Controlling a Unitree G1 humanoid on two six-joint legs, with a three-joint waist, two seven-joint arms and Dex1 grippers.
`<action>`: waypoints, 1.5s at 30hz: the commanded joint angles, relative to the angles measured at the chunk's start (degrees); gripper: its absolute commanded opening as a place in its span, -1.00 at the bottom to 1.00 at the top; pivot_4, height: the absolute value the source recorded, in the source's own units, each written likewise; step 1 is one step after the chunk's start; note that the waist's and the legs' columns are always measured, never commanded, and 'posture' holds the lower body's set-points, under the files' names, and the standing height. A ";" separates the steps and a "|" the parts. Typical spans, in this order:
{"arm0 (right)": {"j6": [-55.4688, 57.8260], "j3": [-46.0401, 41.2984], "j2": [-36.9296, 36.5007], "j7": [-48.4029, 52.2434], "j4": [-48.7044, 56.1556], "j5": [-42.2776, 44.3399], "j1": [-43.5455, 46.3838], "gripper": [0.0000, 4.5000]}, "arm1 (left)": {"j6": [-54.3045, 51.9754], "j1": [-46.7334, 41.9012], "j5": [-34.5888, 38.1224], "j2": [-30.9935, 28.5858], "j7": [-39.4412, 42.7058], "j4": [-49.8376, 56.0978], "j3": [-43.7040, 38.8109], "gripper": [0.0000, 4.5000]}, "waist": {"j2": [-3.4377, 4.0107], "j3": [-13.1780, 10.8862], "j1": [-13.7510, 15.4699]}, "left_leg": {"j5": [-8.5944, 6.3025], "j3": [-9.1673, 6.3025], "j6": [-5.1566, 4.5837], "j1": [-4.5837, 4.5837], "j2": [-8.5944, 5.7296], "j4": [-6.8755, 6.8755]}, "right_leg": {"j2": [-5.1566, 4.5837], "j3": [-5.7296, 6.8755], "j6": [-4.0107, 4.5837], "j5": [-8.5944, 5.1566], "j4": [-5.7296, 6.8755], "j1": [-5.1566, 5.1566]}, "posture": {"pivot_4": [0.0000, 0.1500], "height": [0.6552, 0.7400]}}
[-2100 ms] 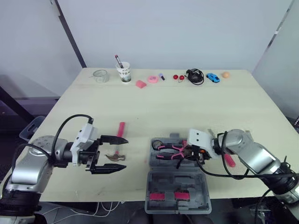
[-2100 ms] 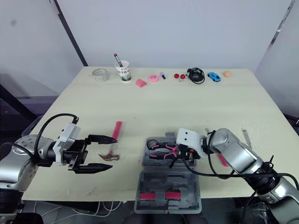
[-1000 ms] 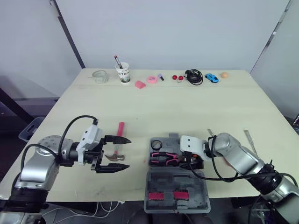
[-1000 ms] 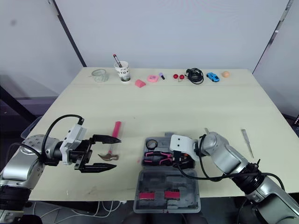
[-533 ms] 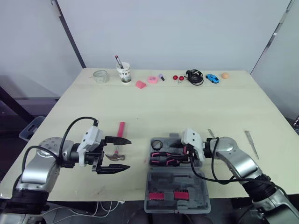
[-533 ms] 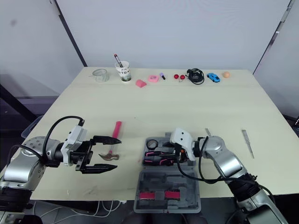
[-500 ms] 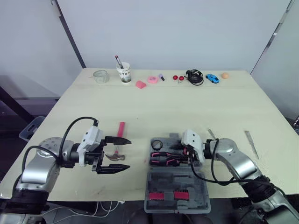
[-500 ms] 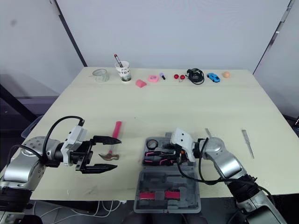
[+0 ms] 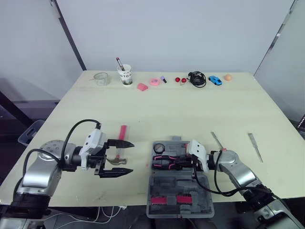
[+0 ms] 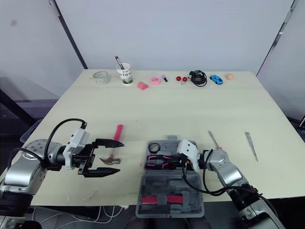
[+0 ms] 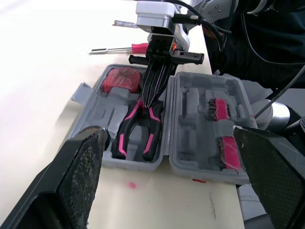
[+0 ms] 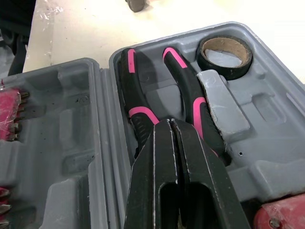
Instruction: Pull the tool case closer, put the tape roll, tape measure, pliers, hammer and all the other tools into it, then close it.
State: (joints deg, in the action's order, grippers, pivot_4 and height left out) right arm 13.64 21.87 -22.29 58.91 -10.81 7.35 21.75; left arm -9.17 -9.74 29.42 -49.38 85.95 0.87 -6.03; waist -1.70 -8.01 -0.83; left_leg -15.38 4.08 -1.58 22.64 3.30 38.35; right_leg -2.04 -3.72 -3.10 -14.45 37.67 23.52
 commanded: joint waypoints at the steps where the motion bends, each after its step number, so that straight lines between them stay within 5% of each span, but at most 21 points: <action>1: 2.64 4.21 -3.03 1.01 -4.84 -5.55 -0.91 -0.99 | 0.70 -0.28 0.28 -0.16 0.34 1.19 -0.13 1.00 | -0.01 0.02 0.10 | 0.00 0.00 0.00 0.00 0.00 0.00 | 0.00 0.00 0.00 0.00 -0.01 0.00 | 1.00 1.00; 25: -2.48 7.99 -3.41 -5.13 -14.35 -12.85 -0.78 -0.99 | -0.01 1.50 0.15 0.44 -1.09 1.95 -0.11 1.00 | -0.15 1.38 0.14 | -0.02 0.02 0.01 -0.95 0.01 -0.05 | -0.09 0.00 0.08 -0.06 -0.11 -0.83 | 1.00 1.00; 45: -3.89 -16.80 -2.50 -12.68 17.78 6.15 -11.71 -0.99 | -1.56 10.35 0.97 4.74 -14.91 6.47 -4.41 1.00 | 0.16 0.50 0.02 | -0.01 0.00 0.01 0.09 0.00 -0.10 | -0.11 0.02 0.04 -0.03 -0.06 0.12 | 1.00 1.00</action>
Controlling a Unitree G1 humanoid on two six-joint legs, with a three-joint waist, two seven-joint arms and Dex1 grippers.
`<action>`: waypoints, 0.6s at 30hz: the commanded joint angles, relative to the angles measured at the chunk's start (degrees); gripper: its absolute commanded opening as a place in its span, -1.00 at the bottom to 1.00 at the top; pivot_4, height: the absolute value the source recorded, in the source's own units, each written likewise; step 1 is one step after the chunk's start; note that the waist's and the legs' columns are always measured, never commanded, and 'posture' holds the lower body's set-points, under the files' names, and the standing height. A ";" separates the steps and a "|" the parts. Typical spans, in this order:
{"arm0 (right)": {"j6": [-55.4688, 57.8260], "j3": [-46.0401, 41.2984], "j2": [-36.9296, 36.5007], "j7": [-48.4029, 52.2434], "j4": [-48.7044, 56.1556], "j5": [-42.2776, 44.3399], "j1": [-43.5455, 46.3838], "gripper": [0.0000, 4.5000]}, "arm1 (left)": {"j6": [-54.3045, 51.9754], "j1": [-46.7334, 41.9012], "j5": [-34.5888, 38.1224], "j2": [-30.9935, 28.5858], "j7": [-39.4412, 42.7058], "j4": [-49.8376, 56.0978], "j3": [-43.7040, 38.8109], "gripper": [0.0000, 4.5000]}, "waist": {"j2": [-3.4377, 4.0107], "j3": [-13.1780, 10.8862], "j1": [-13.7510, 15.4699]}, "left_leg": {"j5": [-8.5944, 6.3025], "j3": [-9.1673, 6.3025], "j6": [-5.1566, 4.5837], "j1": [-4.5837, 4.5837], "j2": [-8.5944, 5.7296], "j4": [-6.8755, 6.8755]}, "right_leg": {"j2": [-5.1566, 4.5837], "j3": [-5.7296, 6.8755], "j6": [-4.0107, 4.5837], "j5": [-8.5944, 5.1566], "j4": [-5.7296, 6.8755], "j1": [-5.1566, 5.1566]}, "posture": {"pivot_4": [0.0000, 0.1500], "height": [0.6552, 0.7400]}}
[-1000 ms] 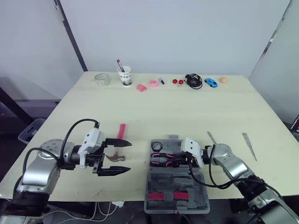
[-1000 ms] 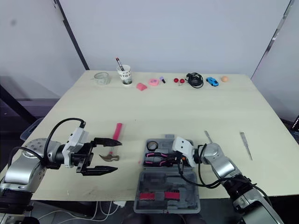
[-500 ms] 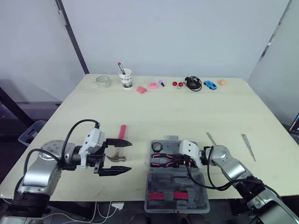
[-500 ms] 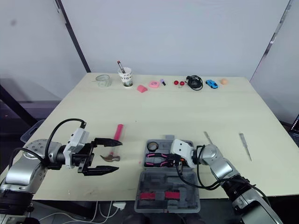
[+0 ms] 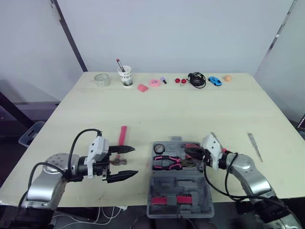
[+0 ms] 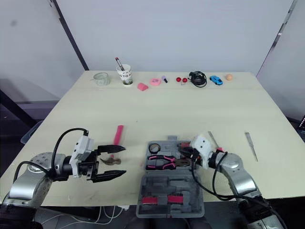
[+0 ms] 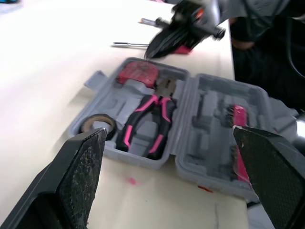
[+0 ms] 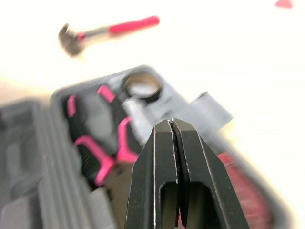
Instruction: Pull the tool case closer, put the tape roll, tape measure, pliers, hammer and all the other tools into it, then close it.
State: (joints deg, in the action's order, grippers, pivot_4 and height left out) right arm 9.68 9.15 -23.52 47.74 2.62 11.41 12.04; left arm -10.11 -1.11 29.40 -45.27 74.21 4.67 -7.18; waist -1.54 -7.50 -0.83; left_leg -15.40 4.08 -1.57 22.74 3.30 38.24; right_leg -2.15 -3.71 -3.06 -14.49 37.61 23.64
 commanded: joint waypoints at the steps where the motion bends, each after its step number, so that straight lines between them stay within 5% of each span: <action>1: 0.22 -5.19 -1.68 -2.03 5.22 2.38 -2.87 -0.99 | -0.59 2.48 0.79 0.90 -4.16 2.87 -3.78 1.00 | 0.00 -0.01 0.03 | 0.00 0.01 0.00 0.01 0.00 -0.01 | 0.00 0.00 0.00 0.00 -0.02 0.00 | 1.00 1.00; 6: -0.45 -11.77 -2.74 -3.10 8.31 6.50 -7.99 -0.99 | 0.37 5.51 -0.75 2.73 -9.75 3.39 -6.41 1.00 | -0.03 -0.07 0.08 | 0.00 0.03 0.00 0.03 0.00 0.01 | -0.03 -0.01 0.00 -0.01 -0.11 -0.02 | 1.00 1.00; 9: -4.92 -20.81 -4.33 -3.70 8.06 8.20 -17.34 -0.67 | 1.61 10.88 -1.01 4.63 -13.03 2.65 -9.68 1.00 | -0.04 -0.06 0.25 | 0.00 0.02 0.00 0.02 0.00 -0.01 | -0.03 -0.01 0.00 -0.01 -0.15 -0.05 | 1.00 1.00; 16: -8.11 -30.55 -5.08 -4.49 8.45 10.49 -29.62 0.85 | 4.25 17.67 -1.56 7.71 -16.78 0.09 -13.69 1.00 | -0.07 -0.14 -0.03 | -0.01 0.05 0.00 -0.06 0.02 -0.12 | -0.08 0.00 -0.03 -0.01 -0.40 -0.13 | 1.00 1.00; 18: -8.39 -32.94 -4.59 -4.66 8.03 11.86 -32.37 0.97 | 5.12 18.79 -1.57 8.24 -17.56 -1.25 -14.98 1.00 | -0.06 -0.13 0.00 | -0.01 0.03 0.01 -0.07 0.03 -0.12 | -0.10 -0.01 -0.02 -0.01 -0.40 -0.13 | 1.00 1.00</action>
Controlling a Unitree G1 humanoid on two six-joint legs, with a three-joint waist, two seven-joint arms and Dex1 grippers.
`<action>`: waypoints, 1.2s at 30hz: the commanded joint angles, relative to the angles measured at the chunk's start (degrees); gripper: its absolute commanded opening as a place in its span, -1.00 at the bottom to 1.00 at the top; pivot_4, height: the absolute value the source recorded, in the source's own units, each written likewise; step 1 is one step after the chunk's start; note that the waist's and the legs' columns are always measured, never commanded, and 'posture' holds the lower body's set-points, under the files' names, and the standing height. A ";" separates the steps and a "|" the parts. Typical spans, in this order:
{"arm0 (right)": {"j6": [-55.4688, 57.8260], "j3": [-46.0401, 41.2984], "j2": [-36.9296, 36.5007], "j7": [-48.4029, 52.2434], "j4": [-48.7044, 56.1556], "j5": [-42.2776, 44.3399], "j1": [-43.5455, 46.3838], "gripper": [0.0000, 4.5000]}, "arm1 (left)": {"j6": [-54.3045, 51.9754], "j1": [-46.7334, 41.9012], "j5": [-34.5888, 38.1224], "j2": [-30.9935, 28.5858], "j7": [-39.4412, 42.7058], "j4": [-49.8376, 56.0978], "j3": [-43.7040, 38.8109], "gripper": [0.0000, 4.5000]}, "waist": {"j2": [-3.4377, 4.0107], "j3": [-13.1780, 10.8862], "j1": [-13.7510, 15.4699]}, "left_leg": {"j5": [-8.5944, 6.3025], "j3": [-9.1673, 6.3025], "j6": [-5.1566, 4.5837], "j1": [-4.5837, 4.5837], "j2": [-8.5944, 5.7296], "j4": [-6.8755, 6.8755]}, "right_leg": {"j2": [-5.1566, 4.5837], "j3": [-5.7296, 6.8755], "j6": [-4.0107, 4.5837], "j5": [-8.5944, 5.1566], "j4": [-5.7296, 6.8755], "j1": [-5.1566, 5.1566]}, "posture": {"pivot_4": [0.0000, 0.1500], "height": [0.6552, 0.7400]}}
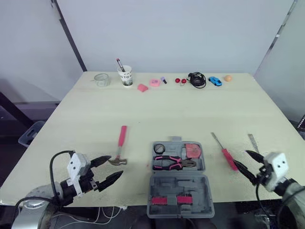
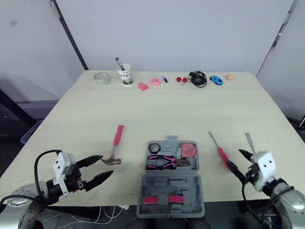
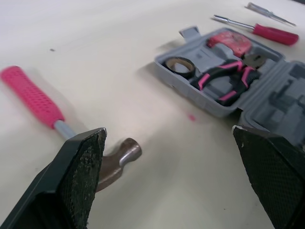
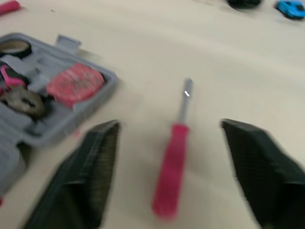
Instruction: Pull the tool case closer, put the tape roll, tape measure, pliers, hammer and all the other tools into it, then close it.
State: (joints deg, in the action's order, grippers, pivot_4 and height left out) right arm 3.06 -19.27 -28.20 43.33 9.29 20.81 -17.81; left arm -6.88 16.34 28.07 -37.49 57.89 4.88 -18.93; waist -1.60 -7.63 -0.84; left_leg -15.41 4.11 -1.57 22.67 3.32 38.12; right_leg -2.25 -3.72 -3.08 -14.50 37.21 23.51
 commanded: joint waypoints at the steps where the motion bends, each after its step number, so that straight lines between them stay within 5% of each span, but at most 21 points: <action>1: -2.01 -5.63 0.33 -0.13 1.05 3.05 -4.04 0.97 | 2.21 1.93 -0.18 0.75 -1.55 -2.18 -3.94 1.00 | -0.01 0.00 0.04 | 0.00 -0.01 0.00 0.00 0.00 0.00 | 0.00 0.00 0.00 0.00 -0.01 0.00 | 1.00 1.00; 15: -6.85 -12.36 3.66 2.10 -7.75 7.00 -13.53 0.97 | 5.11 8.63 0.58 1.44 -1.73 -4.71 -8.40 1.00 | -0.03 0.00 0.03 | -0.04 -0.09 -0.01 0.03 0.09 -0.08 | -0.44 0.00 0.00 -0.01 -0.18 0.09 | 1.00 1.00; 28: -0.32 -6.92 1.38 1.79 5.01 7.94 -12.61 0.97 | 3.15 4.78 0.13 -0.39 0.01 1.29 -4.90 1.00 | 0.02 -0.03 0.07 | -0.04 -0.09 -0.02 0.03 -0.01 -0.31 | -0.70 0.05 0.00 0.00 -0.29 0.10 | 1.00 1.00; 36: 7.36 0.83 -5.96 4.60 10.05 6.64 -7.17 0.97 | 2.97 -2.71 -2.57 -5.69 7.28 2.78 4.45 1.00 | -0.01 -0.01 0.21 | -0.02 -0.06 -0.04 0.03 -0.12 -0.30 | -0.51 0.04 0.00 0.00 -0.29 0.03 | 1.00 1.00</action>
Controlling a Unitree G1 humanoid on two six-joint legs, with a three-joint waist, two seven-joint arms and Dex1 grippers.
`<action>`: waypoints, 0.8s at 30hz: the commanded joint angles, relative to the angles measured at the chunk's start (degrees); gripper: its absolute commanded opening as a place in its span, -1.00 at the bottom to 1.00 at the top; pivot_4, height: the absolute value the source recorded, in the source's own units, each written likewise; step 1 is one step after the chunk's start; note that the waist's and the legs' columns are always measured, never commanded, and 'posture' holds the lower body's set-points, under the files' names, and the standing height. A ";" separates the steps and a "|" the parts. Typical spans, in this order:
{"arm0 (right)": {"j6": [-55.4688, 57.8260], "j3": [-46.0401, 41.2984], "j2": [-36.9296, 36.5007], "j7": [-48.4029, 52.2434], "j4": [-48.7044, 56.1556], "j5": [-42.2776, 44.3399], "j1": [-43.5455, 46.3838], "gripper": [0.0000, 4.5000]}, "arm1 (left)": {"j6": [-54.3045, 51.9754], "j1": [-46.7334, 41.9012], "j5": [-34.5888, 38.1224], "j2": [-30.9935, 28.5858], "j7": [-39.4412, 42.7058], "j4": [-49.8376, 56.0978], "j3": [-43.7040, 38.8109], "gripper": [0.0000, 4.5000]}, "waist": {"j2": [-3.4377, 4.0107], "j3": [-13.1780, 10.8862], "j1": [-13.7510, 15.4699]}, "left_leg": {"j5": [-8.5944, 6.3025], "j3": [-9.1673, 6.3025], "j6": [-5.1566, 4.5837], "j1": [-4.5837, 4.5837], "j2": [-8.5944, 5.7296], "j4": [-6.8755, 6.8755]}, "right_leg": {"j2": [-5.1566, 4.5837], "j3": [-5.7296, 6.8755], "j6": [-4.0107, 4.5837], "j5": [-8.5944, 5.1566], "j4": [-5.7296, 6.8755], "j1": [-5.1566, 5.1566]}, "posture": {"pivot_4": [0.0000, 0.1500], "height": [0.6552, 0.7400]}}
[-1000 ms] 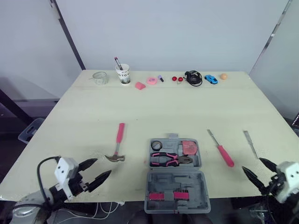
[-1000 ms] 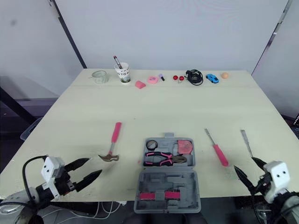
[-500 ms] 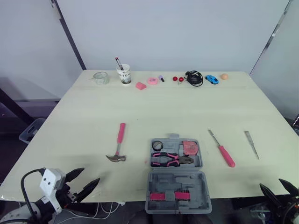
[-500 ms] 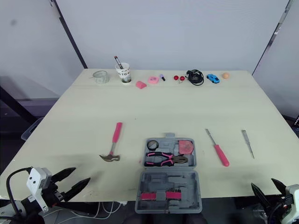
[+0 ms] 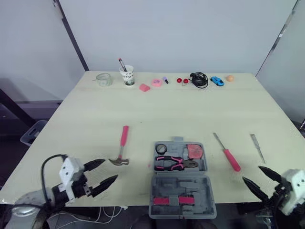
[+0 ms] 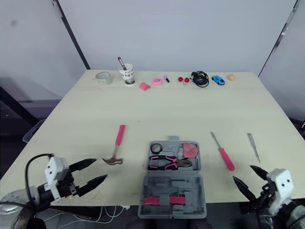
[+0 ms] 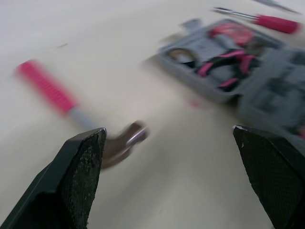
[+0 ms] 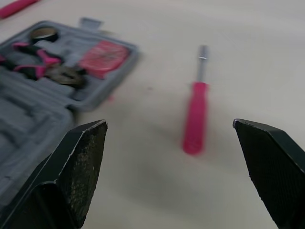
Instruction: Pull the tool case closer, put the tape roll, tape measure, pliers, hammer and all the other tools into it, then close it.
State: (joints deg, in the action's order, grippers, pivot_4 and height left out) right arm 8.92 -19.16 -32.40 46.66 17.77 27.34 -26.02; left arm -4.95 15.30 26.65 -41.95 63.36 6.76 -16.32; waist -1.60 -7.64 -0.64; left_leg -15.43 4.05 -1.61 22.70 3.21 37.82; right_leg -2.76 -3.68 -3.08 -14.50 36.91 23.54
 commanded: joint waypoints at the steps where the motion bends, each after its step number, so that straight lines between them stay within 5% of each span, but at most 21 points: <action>1: 1.72 1.71 -2.77 2.09 1.35 -0.37 2.00 0.97 | 1.72 -2.91 -1.99 -1.54 2.39 0.39 3.10 1.00 | -0.01 0.00 0.01 | 0.00 0.01 0.00 0.01 -0.02 0.00 | 0.02 0.01 0.00 0.00 -0.01 0.00 | 1.00 1.00; 8: -0.17 9.44 -7.44 7.01 -3.81 -6.21 9.00 0.97 | 3.71 -9.30 -6.20 -2.19 6.26 -3.47 10.38 1.00 | -0.03 0.00 -0.08 | 0.01 0.15 -0.01 0.01 -0.12 0.01 | 0.22 0.11 -0.03 0.00 -0.02 -0.05 | 1.00 1.00; 10: -1.00 11.18 -7.66 8.06 -5.40 -7.28 10.88 0.75 | 3.92 -10.35 -6.86 -2.28 7.24 -4.31 11.79 1.00 | -0.03 0.00 -0.03 | 0.01 0.15 -0.01 0.02 -0.10 0.01 | 0.26 0.12 -0.03 0.00 -0.02 -0.05 | 1.00 1.00; 14: -4.07 16.48 -7.61 10.22 -11.60 -11.66 16.76 0.09 | 3.02 -13.54 -8.83 -2.34 9.23 -6.66 15.89 0.56 | -0.02 0.00 -0.05 | 0.01 0.14 -0.01 0.02 -0.08 0.04 | 0.32 0.12 -0.03 0.01 0.00 -0.05 | 1.00 1.00; 20: -7.24 22.90 -7.05 13.04 -18.04 -15.83 23.66 -0.95 | 0.71 -18.54 -11.55 -1.55 9.83 -10.14 20.87 -0.47 | -0.02 -0.01 0.02 | 0.01 0.09 -0.01 0.06 -0.08 0.18 | 0.37 0.13 -0.05 0.01 0.04 -0.08 | 1.00 1.00; 22: -8.11 24.38 -6.74 13.16 -19.33 -17.10 25.32 -1.00 | 1.17 -19.60 -12.51 -1.24 9.70 -11.37 21.91 -0.93 | -0.02 -0.01 0.02 | 0.01 0.10 -0.01 0.08 -0.07 0.24 | 0.38 0.12 -0.05 0.01 0.08 -0.08 | 1.00 1.00; 24: -8.56 25.89 -6.42 13.51 -20.24 -18.19 26.71 -1.00 | 1.76 -20.67 -13.39 -0.92 9.72 -12.70 22.97 -0.98 | -0.02 -0.01 -0.01 | 0.01 0.10 -0.01 0.08 -0.06 0.26 | 0.39 0.12 -0.05 0.02 0.10 -0.08 | 1.00 1.00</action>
State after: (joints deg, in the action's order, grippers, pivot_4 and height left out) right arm 1.69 6.40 -38.93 59.70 -2.58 9.71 -0.03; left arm -4.33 -4.67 13.94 -42.94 72.71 -5.61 6.10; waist -1.62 -7.65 -0.65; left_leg -15.42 4.14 -1.62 22.77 3.16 38.10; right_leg -2.34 -3.55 -3.13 -14.48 37.03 23.46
